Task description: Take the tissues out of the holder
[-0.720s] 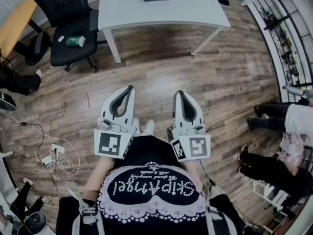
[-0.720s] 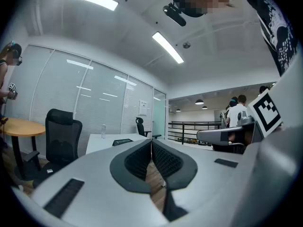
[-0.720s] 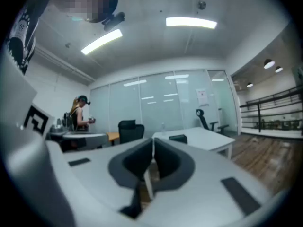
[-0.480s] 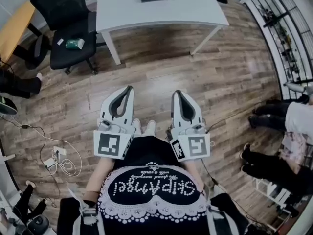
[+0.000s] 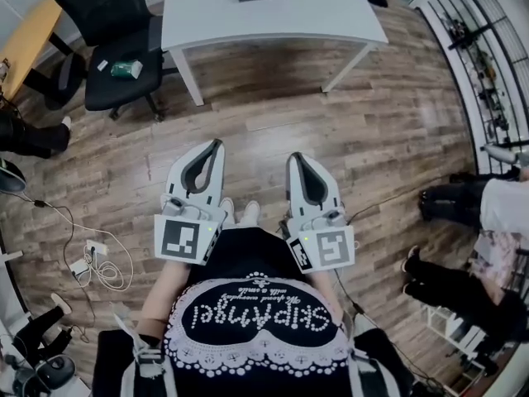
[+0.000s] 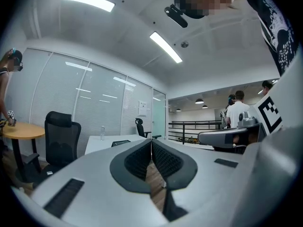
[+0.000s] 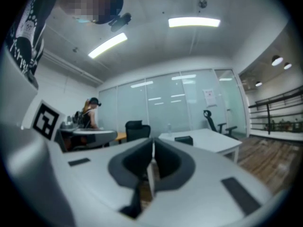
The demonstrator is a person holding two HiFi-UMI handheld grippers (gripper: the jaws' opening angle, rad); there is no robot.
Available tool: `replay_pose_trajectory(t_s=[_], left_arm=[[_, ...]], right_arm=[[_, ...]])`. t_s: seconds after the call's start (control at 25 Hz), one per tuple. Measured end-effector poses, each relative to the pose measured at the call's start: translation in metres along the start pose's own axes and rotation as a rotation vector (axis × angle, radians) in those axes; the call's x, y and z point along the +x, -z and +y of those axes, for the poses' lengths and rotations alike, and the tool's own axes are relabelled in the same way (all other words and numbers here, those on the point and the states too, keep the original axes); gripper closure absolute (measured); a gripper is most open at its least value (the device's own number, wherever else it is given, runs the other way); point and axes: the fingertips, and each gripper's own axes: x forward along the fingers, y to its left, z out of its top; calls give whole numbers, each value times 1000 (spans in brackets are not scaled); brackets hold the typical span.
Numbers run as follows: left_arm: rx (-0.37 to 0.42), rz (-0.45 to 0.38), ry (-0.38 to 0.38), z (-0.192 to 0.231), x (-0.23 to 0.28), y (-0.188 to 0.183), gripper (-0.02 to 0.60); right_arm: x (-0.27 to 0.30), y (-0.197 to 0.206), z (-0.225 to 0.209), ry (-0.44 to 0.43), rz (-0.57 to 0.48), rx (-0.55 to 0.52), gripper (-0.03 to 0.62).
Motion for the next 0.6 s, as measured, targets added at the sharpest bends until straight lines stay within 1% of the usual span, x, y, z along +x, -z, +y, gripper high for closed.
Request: replay_pose_trajectory(t_s=[0.04,0.16,0.24,0.4,0.6], left_arm=[[1,-2,-2,-4,1,0,557],[6,-15,-1,-14,6,-1,557],[3,-15,-3,-20,7,1,557],[7,13,-15,-24,13,7,557],[-16,22,-34,-6,30,10,557]], right_arm=[[-2,1,-2,-10,9,-24,559],[-5,4,-13,6,27,-77,559],[-8,6,-20,3,40,-83,559],[-10,10,-35,4,59,-95,559],[4,20,-56,33,79,-38,559]])
